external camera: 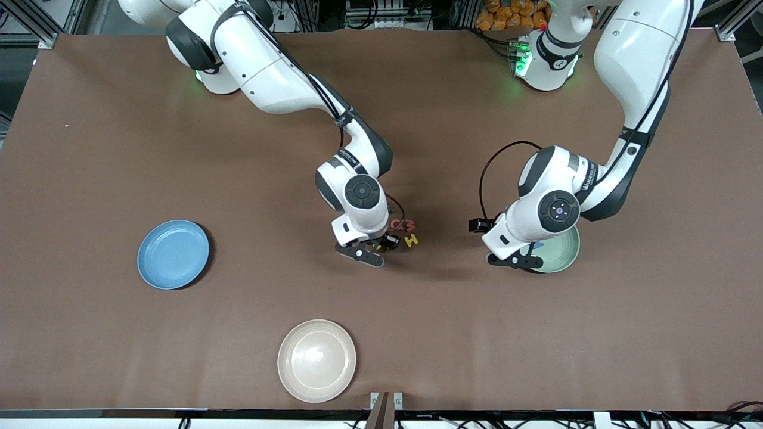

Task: Sort upper and lower case letters into plates
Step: 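Grasp the yellow u with the right gripper and carry it to the blue plate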

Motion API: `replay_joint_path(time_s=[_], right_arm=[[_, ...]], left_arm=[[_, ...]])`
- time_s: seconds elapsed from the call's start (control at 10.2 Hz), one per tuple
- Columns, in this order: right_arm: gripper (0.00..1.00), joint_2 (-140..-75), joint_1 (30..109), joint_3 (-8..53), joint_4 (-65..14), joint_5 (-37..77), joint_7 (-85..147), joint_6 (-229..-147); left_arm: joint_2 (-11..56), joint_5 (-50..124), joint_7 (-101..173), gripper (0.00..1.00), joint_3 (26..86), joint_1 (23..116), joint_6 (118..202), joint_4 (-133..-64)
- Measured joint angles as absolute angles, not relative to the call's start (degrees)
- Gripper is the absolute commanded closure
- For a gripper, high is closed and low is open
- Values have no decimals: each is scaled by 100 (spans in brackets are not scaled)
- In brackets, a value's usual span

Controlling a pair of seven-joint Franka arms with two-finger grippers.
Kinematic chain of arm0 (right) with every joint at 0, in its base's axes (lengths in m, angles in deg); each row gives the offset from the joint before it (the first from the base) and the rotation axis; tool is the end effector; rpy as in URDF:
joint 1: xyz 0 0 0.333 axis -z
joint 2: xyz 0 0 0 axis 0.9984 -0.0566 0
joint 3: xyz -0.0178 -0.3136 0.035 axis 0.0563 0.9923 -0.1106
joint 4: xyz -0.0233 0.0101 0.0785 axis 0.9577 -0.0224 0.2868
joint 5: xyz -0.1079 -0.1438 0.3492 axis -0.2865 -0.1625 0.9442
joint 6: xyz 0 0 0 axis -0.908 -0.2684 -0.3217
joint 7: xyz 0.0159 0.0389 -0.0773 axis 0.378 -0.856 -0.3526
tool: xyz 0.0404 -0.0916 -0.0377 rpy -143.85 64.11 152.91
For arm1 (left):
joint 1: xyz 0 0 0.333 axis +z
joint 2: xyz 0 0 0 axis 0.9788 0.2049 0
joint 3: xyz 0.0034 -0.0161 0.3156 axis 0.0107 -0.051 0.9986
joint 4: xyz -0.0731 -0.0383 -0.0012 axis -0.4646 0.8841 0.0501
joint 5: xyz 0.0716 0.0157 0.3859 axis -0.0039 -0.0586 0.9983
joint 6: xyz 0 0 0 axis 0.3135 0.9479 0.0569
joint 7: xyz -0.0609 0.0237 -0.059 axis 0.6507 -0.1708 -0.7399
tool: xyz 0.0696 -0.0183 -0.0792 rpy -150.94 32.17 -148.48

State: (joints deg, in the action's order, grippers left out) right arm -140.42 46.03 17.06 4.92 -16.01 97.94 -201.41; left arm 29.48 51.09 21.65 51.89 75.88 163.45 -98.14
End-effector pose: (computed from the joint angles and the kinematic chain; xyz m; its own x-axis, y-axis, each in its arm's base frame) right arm 0.5809 0.4972 0.1801 0.9273 -0.3739 0.0192 -0.3722 -0.9263 -0.0591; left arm 0.6020 -0.2458 0.2634 0.9792 -0.0809 -0.1863 -0.0683 -0.9950 0.0732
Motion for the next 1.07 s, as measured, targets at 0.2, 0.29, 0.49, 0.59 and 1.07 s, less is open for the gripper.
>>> replay_joint_path(time_s=[0.2, 0.29, 0.49, 0.59, 1.07], right_arm=[[100, -14039, 4601, 1727, 533, -1601, 9828, -20122], [100, -14045, 4605, 1784, 543, -1601, 9829, -20134], [100, -13963, 4754, 1920, 543, -1601, 9733, -20146], [100, -13869, 4946, 1939, 493, -1601, 9499, -20131], [100, -12568, 6016, 1973, -1062, -1601, 7666, -20054]], left_arm=[[2948, 5108, 2110, 0, 5182, 7578, 16346, -9804], [2948, 5108, 2082, 0, 5179, 7572, 16346, -9786], [2949, 5106, 1705, 0, 5136, 7503, 16349, -9736], [2947, 5106, 1314, 0, 5090, 7361, 16353, -9671], [3055, 5106, -856, 0, 5063, 6072, 16390, -9309]])
